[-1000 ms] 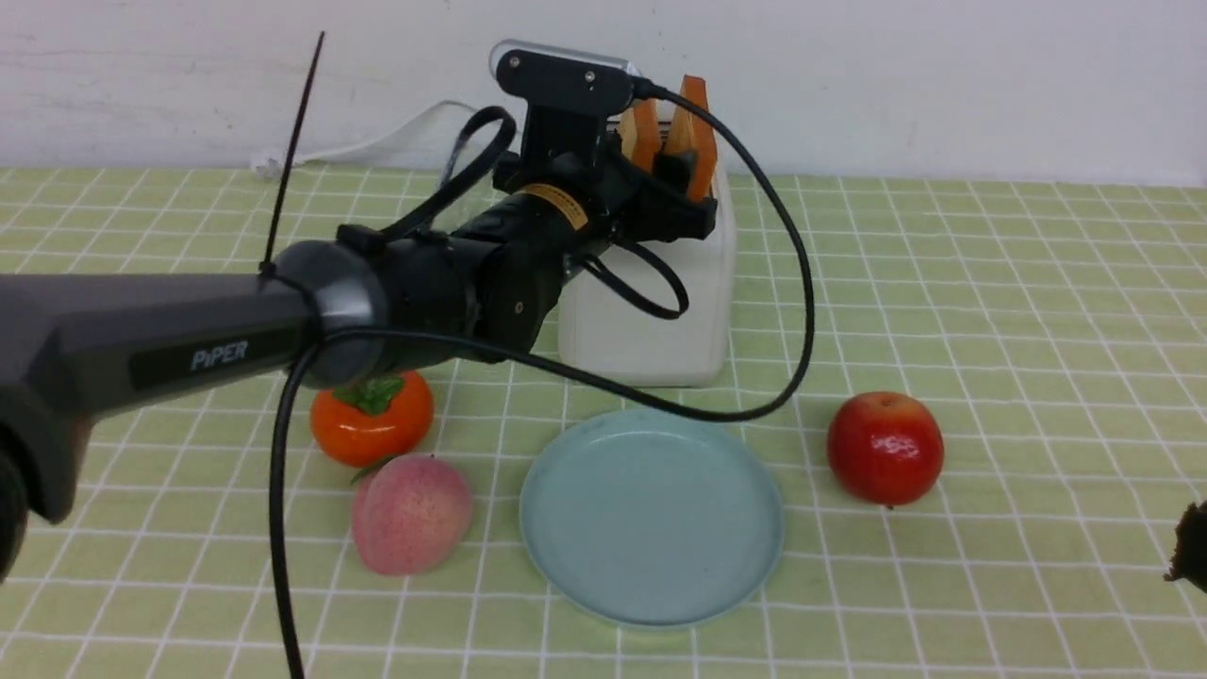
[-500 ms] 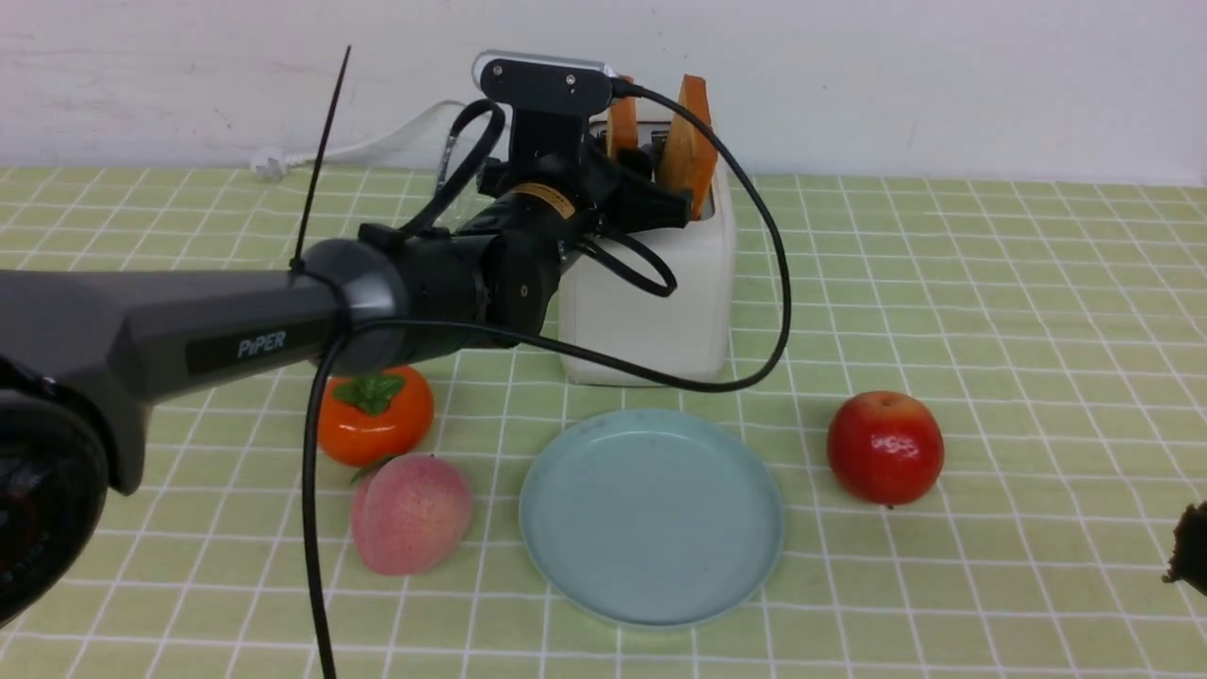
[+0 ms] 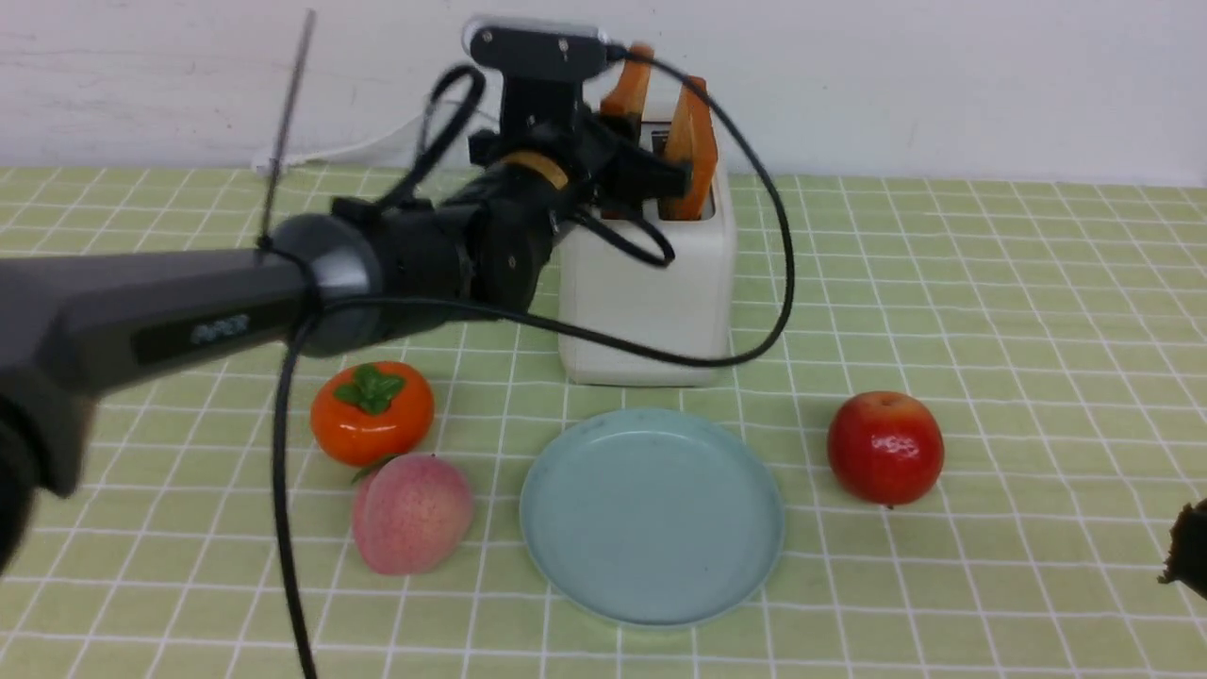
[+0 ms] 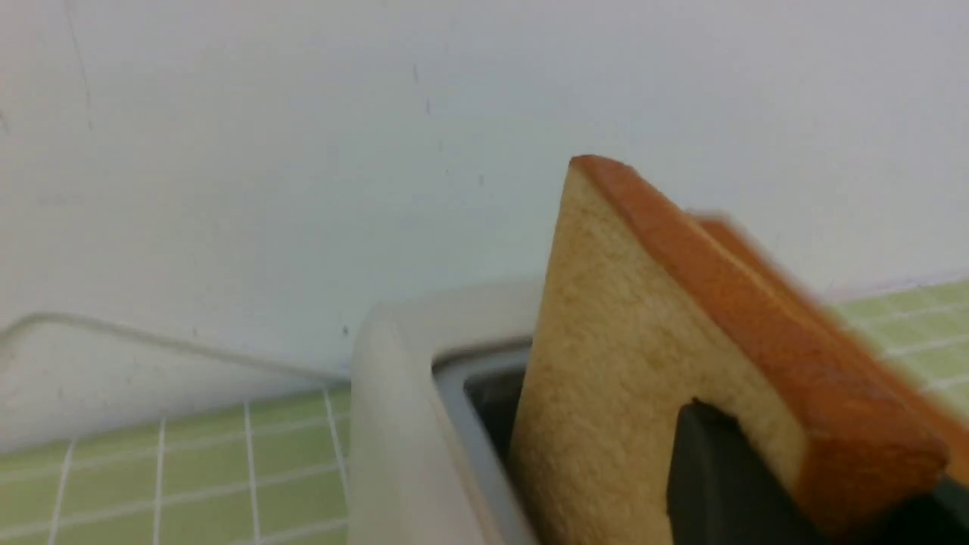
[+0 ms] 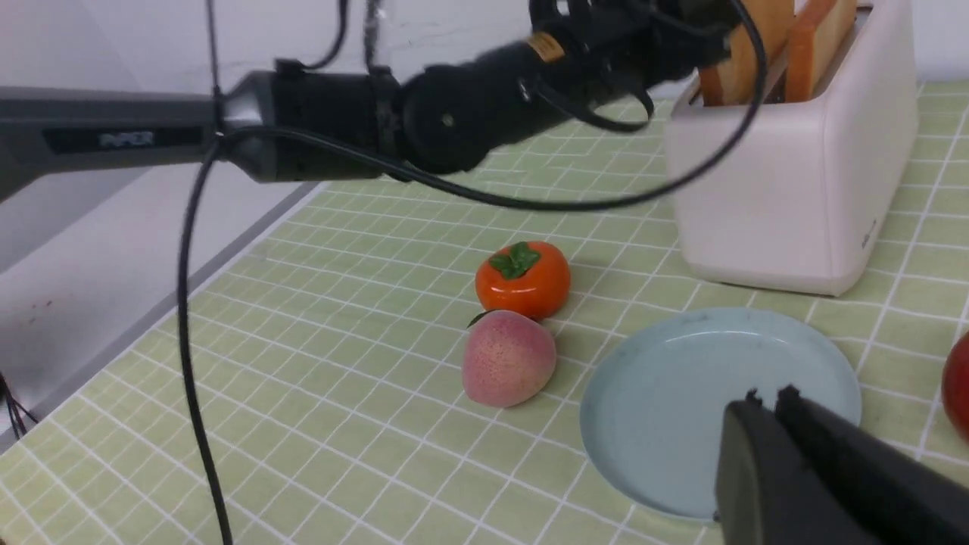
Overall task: Take toasted bread from bread machine on green coffee tablecloth place on plate.
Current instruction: 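Reach for a toast slice standing in the toaster with the left gripper, then place the slice of bread on the plate with the left gripper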
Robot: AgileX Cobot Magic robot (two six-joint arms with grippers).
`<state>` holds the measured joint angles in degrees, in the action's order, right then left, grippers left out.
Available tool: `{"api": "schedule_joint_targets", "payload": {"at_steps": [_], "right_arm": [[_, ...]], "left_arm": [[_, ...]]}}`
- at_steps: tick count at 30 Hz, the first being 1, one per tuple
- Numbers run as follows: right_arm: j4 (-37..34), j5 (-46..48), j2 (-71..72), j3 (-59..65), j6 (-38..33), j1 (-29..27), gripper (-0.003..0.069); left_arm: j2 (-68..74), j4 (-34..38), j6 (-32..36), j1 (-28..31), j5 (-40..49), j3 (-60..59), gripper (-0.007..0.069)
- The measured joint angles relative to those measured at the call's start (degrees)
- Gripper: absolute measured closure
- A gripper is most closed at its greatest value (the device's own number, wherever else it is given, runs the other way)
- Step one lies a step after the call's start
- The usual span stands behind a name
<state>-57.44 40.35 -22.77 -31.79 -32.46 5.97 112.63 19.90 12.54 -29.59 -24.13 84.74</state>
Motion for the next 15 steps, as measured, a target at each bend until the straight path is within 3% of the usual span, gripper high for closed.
{"api": "schedule_joint_targets", "payload": {"at_steps": [6, 10, 11, 12, 15], "right_arm": [[-0.06, -0.38, 0.00, 0.00, 0.00, 0.00, 0.0626], [1.02, -0.45, 0.00, -0.41, 0.00, 0.00, 0.0626], [1.02, -0.45, 0.00, -0.41, 0.00, 0.00, 0.0626], [1.74, -0.11, 0.00, -0.80, 0.00, 0.00, 0.0626], [3.57, 1.12, 0.00, -2.02, 0.00, 0.00, 0.0626]], "left_arm": [[-11.90, 0.00, 0.06, 0.00, 9.87, 0.00, 0.0522], [-21.55, -0.18, -0.06, 0.00, 32.25, 0.12, 0.0522], [-21.86, -0.18, -0.05, 0.00, 33.52, 0.12, 0.0522], [-23.66, -0.12, -0.05, 0.00, 43.48, 0.12, 0.0522], [-25.33, 2.98, -0.17, 0.00, 58.81, 0.05, 0.0522]]}}
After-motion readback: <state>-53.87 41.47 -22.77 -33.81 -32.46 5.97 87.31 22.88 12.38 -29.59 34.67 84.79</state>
